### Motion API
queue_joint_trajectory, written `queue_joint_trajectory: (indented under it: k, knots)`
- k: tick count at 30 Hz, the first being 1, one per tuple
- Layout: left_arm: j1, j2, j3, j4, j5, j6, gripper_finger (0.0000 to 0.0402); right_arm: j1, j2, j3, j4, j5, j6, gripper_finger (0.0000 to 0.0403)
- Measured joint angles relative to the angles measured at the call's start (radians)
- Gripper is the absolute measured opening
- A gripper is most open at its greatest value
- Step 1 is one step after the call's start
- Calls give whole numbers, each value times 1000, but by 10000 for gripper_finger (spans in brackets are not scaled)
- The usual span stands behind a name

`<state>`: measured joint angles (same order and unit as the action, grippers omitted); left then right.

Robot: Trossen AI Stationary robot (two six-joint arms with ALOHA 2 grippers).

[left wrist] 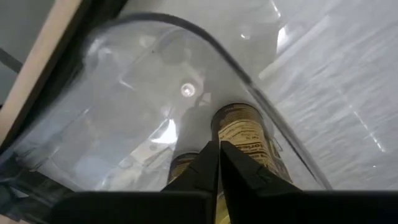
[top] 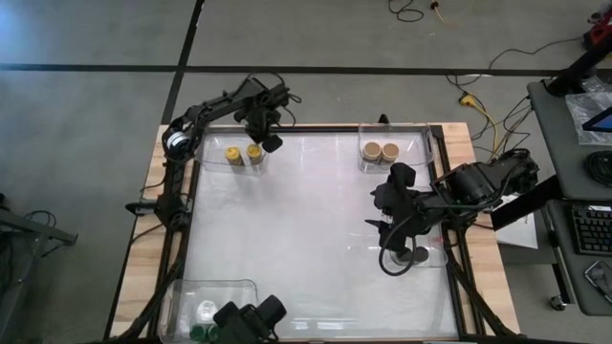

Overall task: Sort spices by type
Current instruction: Adjust the yellow seasoning bottle into the top left transparent bin, then return to Home Position

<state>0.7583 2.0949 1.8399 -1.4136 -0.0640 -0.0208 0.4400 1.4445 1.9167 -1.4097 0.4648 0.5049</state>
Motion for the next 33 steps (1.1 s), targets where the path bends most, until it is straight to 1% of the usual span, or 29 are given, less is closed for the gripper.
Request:
queue_joint_trajectory:
  k: [4,16,23,26,29,33]
  knots:
    - [-13,-3,-19,-1,3,4,1,0,0,0,0,0,-4,314]
    - [-16,-27,-24,-47,3,34,1,0,0,0,-56,0,18,293]
    - [-16,-67,-24,-51,1,34,1,0,0,0,-55,0,9,302]
    - [-14,-98,-22,-44,-2,32,1,0,-1,0,-55,0,7,309]
    - [-29,-161,-21,1,1,27,1,0,-1,0,-56,0,-4,315]
    - [-89,-233,-22,73,54,4,1,0,-1,0,-55,8,-33,319]
